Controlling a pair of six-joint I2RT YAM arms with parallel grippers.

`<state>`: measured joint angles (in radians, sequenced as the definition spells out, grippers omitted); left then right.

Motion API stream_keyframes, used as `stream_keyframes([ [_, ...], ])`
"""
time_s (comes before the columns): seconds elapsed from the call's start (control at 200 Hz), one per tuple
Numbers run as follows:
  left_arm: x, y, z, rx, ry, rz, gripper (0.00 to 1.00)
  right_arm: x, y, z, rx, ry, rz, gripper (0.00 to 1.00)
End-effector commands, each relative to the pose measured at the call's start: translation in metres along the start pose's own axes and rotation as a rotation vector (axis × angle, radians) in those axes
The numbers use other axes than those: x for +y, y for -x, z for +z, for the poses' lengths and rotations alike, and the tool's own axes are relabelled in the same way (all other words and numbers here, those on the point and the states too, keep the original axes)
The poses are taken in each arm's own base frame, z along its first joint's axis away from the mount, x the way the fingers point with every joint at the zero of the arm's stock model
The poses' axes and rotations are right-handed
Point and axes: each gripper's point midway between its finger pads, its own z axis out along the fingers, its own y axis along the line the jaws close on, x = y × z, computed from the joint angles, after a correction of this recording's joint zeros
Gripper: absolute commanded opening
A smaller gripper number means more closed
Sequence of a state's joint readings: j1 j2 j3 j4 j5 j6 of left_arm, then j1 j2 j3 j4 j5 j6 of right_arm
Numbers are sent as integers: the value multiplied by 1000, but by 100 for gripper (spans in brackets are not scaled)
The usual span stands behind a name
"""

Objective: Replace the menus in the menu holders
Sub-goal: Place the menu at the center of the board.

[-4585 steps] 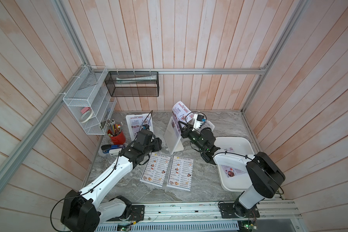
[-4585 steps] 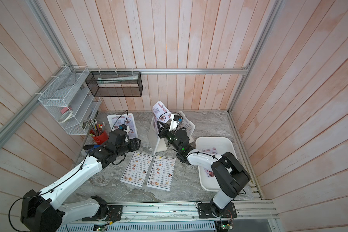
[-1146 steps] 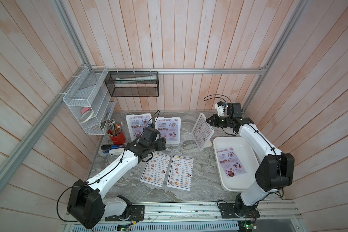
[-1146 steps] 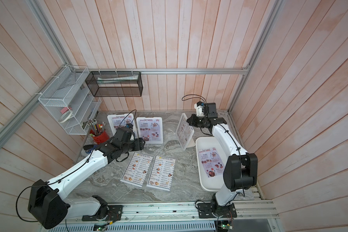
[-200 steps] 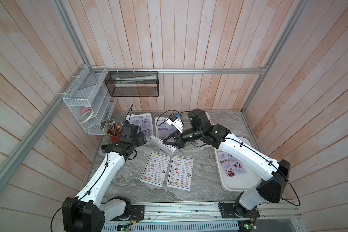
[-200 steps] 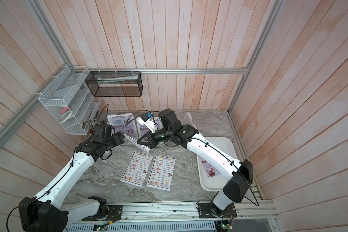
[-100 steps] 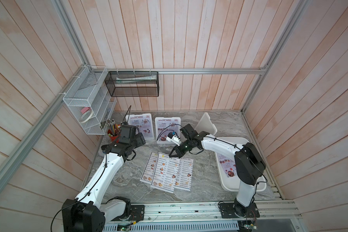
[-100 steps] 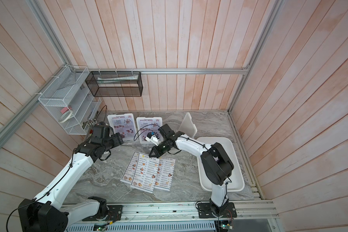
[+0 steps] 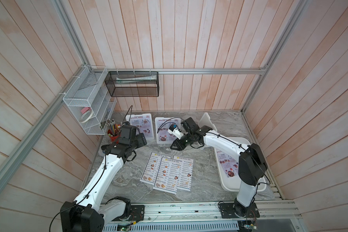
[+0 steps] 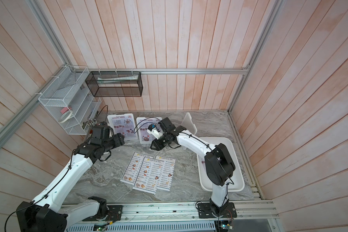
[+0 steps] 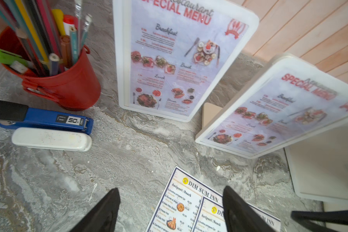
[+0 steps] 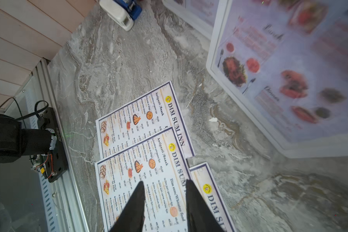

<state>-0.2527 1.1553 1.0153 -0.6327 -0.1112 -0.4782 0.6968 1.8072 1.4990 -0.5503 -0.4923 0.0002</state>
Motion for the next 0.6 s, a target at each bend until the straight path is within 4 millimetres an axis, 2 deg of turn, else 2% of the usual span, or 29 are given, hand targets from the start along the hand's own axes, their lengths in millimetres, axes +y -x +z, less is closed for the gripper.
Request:
stream_keyframes([
  [0.0,-29,-6,-6,13,-79,63,82,-2,27,-62,-124,-19,103,39],
  [0.15,-81,-18,-18,41,-206,153,82,-19,28,-137,-273,-44,229,46],
  [0.225,-103,-24,-26,49,-254,207,82,-24,16,-170,-331,-79,266,53],
  [0.28,-117,-28,-32,54,-285,242,82,-35,2,-192,-352,-135,314,56],
  [0.355,-140,-36,-39,67,-343,276,82,-71,-27,-218,-368,-280,465,59],
  [0.49,-193,-64,-47,107,-484,315,82,-135,-105,-245,-388,-530,735,66],
  [0.595,-226,-91,-45,151,-535,340,82,-167,-159,-263,-434,-686,886,67],
])
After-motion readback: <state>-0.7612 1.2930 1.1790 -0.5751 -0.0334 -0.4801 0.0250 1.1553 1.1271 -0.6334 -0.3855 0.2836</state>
